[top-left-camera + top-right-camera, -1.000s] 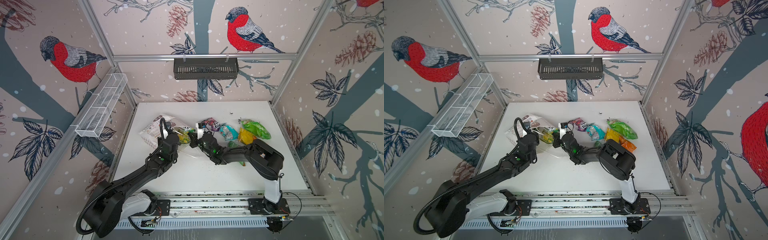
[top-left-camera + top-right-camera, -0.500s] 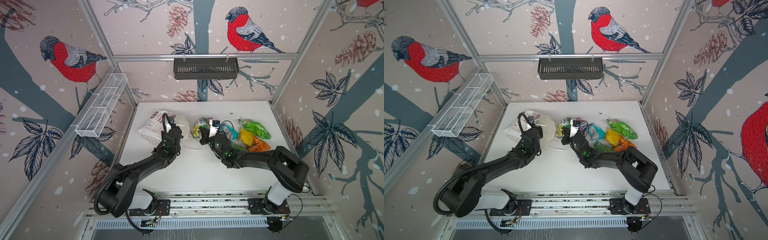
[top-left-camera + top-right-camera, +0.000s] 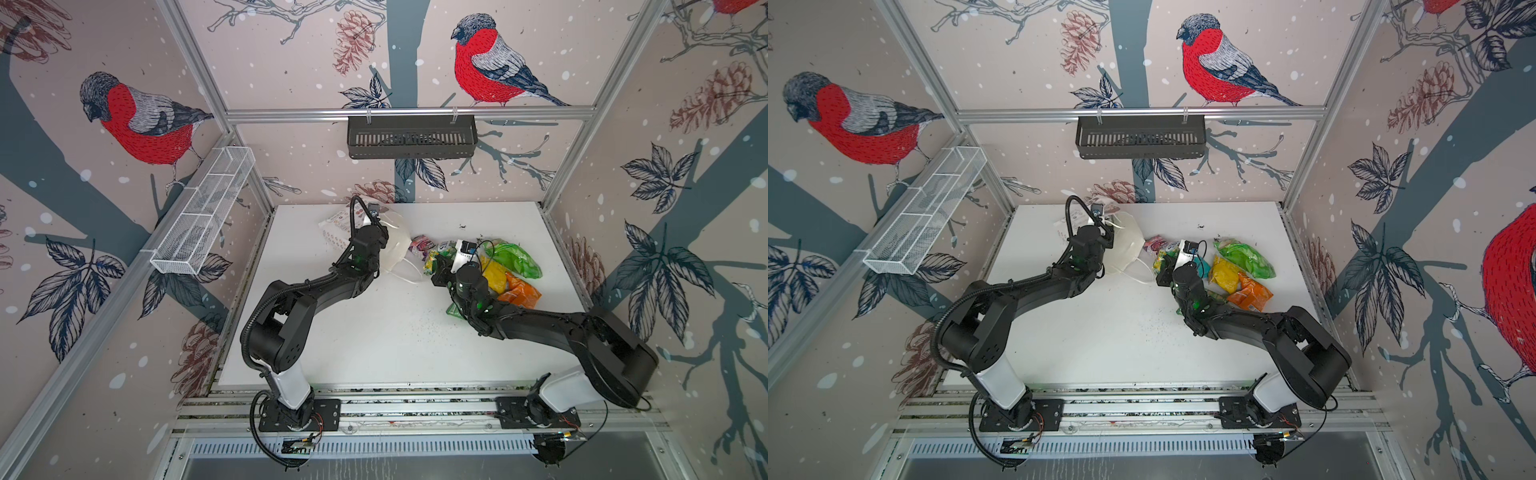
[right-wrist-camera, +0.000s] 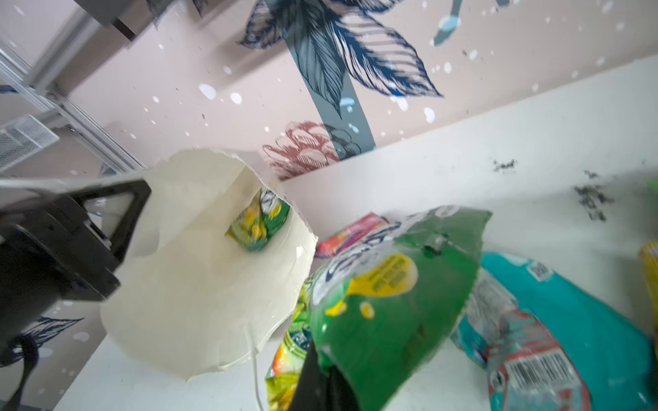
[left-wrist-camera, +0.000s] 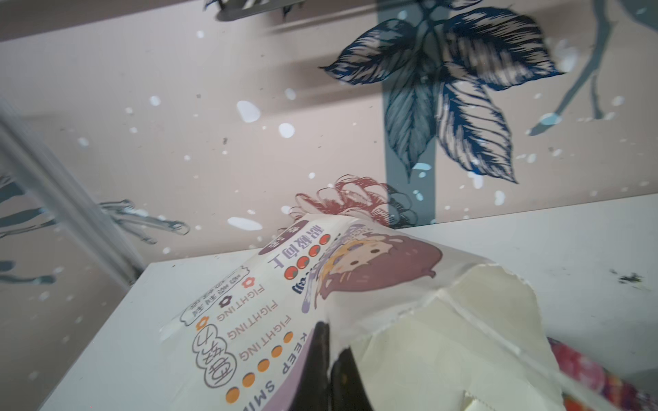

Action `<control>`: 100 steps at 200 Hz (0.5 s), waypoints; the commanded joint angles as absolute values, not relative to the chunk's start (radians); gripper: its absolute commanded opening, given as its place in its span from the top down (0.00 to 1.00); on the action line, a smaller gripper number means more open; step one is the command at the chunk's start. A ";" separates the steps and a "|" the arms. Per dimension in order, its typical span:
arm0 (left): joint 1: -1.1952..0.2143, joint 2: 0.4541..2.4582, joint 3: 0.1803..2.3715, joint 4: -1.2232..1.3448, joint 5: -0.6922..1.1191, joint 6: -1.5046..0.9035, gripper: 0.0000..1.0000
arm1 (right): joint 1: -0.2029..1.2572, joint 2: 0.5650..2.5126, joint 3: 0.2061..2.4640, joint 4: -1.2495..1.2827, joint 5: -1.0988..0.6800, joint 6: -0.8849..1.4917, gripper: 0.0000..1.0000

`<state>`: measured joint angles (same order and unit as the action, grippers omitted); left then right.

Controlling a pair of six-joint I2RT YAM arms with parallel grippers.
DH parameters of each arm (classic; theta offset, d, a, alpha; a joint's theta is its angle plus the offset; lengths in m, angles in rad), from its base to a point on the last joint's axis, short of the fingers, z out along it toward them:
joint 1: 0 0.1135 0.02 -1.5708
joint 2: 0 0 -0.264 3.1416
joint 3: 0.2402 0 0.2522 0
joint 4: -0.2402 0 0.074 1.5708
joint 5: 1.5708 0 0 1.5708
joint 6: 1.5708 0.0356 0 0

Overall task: Take the snacks out of the paper bag
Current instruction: Place the snack at the center of the table.

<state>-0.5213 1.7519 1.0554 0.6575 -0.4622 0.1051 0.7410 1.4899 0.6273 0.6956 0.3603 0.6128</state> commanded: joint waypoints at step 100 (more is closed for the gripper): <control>-0.505 1.611 0.750 0.935 -0.290 0.219 1.00 | 0.750 1.424 0.533 0.727 0.171 0.657 0.23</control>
